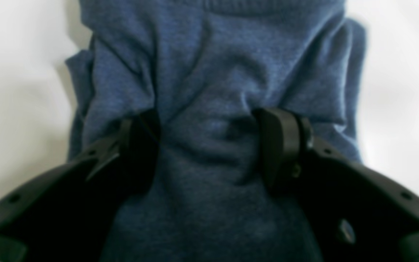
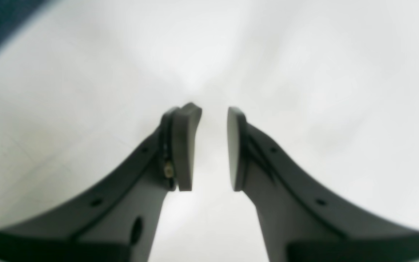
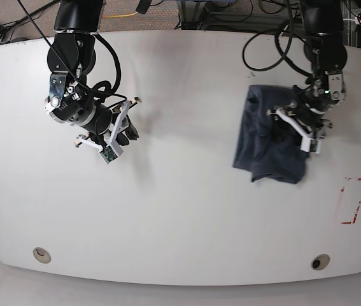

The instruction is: Fold the T-shirt properly

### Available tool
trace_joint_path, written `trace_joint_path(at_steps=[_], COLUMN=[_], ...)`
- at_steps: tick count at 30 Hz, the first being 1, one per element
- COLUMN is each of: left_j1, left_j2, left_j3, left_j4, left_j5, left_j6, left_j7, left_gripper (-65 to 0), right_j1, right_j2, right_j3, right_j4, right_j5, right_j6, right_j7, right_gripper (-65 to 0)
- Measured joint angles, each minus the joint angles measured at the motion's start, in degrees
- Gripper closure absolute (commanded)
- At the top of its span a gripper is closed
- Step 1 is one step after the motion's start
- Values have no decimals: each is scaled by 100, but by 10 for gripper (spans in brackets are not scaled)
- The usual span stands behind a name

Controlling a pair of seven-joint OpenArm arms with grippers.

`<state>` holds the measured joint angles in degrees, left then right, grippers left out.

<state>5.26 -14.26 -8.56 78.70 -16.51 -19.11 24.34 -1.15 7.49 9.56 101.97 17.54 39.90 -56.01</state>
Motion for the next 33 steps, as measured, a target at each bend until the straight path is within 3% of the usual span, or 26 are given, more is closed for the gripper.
trace_joint_path(at_steps=[3,10,14,18,26,30,33], left_j1=[153,11,-299,-398,-625,-597,-485], left_j2=[-487,-1335,-1928,-2358,-2608,-2599,-2424], left_j3=[-511,-1670,-1923,-1926,-1910,-2168,-2371], left_j4=[-63,-1130,-1930,-2358,-2256,-1110,-133], left_j5=[42,50,251,424,472,459,529], left_j6=[-103,-1458,-1794,-1851,-2083,-2116,-2046], left_j7=[94,133,157,118,289,1086,1274], left_gripper=[-388,-388,-388,-388,-386,-385,-385], right_j1=[2,0,0,0,-20,-83,-127], right_j2=[-4,-2,-4,-17,-4,4,155], right_j3=[-2,0,-2,-4,-2,-2,-39], right_j4=[0,0,4,7,7,11,9], right_j5=[22,4,-20,-15,-42,-66,-57], right_j6=[0,0,0,2,0,2,4], right_j7=[0,4,24,26,24,153,367], right_gripper=[-141,-140,-140,-138,-138,-138,-138])
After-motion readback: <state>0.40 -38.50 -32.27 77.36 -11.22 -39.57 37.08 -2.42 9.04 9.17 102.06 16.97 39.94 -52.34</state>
